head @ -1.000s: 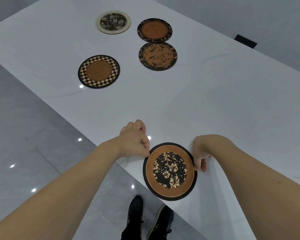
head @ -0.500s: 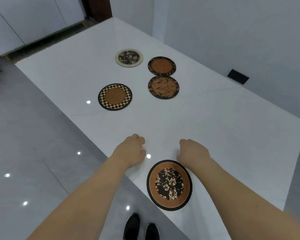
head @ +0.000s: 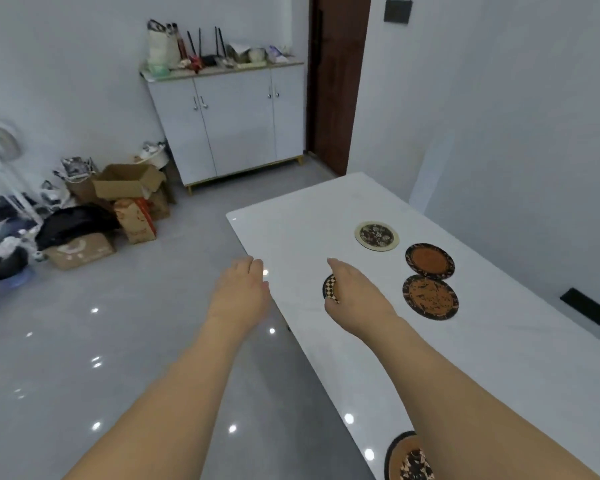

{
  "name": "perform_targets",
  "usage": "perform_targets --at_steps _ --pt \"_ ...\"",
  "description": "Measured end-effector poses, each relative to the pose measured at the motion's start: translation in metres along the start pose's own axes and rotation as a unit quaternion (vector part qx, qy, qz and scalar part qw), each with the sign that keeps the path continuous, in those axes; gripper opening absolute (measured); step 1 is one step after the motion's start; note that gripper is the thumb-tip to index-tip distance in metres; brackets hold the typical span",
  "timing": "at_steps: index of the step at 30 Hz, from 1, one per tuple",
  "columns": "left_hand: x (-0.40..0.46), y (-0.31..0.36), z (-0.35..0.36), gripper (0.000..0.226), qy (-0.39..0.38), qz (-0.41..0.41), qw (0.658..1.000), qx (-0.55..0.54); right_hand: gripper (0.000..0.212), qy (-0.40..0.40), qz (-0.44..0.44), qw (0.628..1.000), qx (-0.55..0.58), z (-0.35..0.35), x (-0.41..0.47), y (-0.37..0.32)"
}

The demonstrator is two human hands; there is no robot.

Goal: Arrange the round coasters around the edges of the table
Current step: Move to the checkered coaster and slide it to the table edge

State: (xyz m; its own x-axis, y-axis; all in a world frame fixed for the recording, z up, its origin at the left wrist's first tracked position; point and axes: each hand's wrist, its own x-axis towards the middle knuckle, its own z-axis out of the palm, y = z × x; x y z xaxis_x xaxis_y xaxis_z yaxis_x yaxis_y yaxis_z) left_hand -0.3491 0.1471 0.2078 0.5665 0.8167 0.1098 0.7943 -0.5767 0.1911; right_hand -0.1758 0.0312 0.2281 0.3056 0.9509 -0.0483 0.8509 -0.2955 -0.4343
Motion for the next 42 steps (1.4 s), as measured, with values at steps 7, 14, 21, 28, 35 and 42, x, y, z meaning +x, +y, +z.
perform_targets --at_steps 7,14,21,28,35,42 --pt "0.032 -0.120 -0.050 0.038 0.028 -0.058 0.997 0.034 0.065 0.013 -0.072 0.997 -0.021 0.019 0.078 -0.108" --pt "0.098 -0.195 -0.069 0.038 0.036 -0.060 0.997 0.033 0.065 0.003 -0.066 0.998 -0.022 0.036 0.162 -0.162" --pt "0.200 -0.253 -0.068 0.037 0.037 -0.062 0.997 0.031 0.063 0.011 -0.059 0.998 -0.021 0.045 0.279 -0.178" --pt "0.298 -0.298 -0.064 0.039 0.018 -0.054 0.998 0.021 0.060 0.012 -0.025 1.000 -0.006 0.053 0.380 -0.190" --pt "0.393 -0.306 -0.014 0.041 -0.070 0.031 0.997 0.016 0.059 0.037 0.098 0.994 0.028 0.075 0.425 -0.163" --pt "0.452 -0.234 0.045 0.044 -0.136 0.146 0.980 -0.004 0.062 0.080 0.305 0.944 0.094 0.073 0.394 -0.079"
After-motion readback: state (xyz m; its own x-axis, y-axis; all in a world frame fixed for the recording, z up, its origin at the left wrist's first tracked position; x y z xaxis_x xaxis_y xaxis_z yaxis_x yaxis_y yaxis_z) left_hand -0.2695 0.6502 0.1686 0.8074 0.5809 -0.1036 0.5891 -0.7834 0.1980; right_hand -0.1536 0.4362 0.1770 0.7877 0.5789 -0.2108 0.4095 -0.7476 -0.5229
